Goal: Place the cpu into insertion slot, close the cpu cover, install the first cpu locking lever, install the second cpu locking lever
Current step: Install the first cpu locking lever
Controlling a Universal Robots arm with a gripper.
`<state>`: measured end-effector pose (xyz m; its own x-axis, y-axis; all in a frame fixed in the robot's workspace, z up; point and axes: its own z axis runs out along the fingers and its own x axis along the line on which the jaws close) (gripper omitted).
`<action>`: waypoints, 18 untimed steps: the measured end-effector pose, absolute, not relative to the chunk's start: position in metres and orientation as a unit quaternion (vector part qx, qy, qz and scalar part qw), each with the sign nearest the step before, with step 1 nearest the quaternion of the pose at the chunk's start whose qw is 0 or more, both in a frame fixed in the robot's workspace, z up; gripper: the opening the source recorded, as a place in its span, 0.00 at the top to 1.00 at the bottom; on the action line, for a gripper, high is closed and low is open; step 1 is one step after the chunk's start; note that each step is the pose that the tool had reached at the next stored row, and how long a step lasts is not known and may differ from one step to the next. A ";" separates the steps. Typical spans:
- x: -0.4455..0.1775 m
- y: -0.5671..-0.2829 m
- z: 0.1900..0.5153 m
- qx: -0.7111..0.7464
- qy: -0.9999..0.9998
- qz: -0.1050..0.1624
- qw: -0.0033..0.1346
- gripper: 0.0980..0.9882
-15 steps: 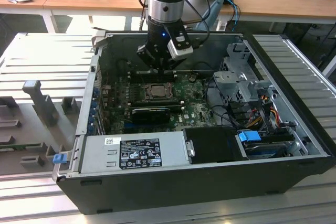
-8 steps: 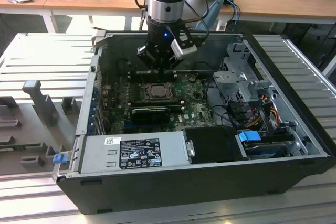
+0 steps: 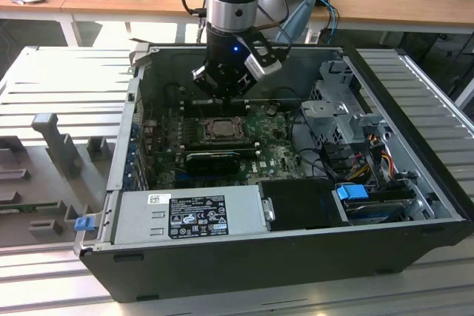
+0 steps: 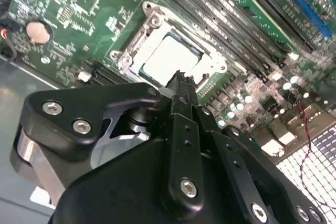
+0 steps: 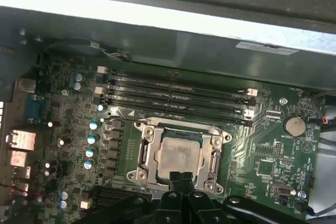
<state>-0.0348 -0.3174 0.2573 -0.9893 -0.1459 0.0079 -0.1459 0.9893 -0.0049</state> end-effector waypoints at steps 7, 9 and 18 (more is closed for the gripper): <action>-0.050 -0.317 0.258 0.064 -0.998 -0.009 0.003 0.99; -0.058 -0.317 0.258 0.064 -0.998 -0.010 0.003 0.99; -0.072 -0.317 0.257 0.038 -0.999 -0.010 0.002 0.99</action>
